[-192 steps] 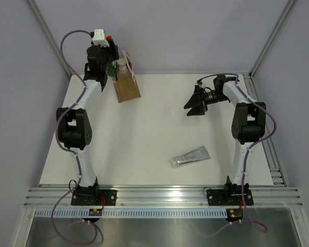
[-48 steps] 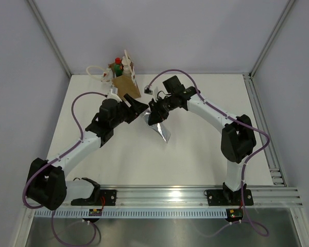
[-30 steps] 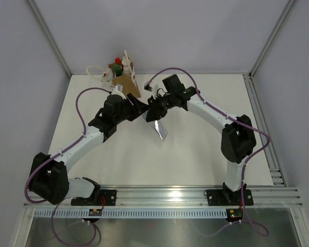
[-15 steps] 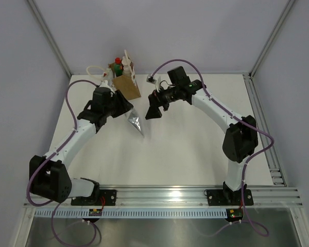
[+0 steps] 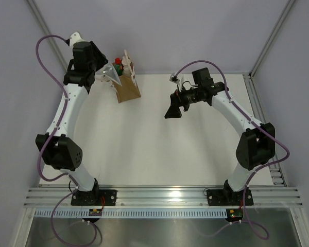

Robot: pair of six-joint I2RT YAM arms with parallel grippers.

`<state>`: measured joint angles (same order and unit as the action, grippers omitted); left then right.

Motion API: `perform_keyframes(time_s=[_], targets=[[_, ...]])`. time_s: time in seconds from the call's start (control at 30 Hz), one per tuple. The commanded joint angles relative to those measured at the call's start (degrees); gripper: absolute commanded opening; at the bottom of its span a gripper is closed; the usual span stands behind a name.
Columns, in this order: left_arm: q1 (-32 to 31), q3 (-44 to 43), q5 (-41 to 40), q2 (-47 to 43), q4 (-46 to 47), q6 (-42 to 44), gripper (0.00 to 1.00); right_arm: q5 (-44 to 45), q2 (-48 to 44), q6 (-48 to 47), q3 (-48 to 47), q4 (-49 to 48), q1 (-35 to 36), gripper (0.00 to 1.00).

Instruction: Place the personal care products into the canvas bag

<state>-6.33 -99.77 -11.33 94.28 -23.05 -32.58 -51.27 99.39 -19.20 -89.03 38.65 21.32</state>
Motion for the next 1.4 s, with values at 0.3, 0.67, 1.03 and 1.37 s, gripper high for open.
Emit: perform_keyframes(time_s=[0.3,0.67,1.03,1.37], targets=[[0.1,-26.7,-22.5,23.8,6.7,-7.9,0.0,-1.8,-6.6,4.9,5.3,-6.1,-2.2,0.99],[1.2,-28.0,-24.3,24.5,9.7,-10.6,0.0,-2.4,-6.7,6.1,7.8,-7.1,-2.6,1.0],[1.1,-27.9,-21.4,30.3,8.8,-6.5,0.0,-3.1,-7.4,6.3,8.3,-7.5,-2.5,1.0],[-1.2,-23.8,-17.1,30.1,9.2,-5.0,0.0,-3.4,-7.6,6.4,9.4,-7.9,-2.6,0.99]])
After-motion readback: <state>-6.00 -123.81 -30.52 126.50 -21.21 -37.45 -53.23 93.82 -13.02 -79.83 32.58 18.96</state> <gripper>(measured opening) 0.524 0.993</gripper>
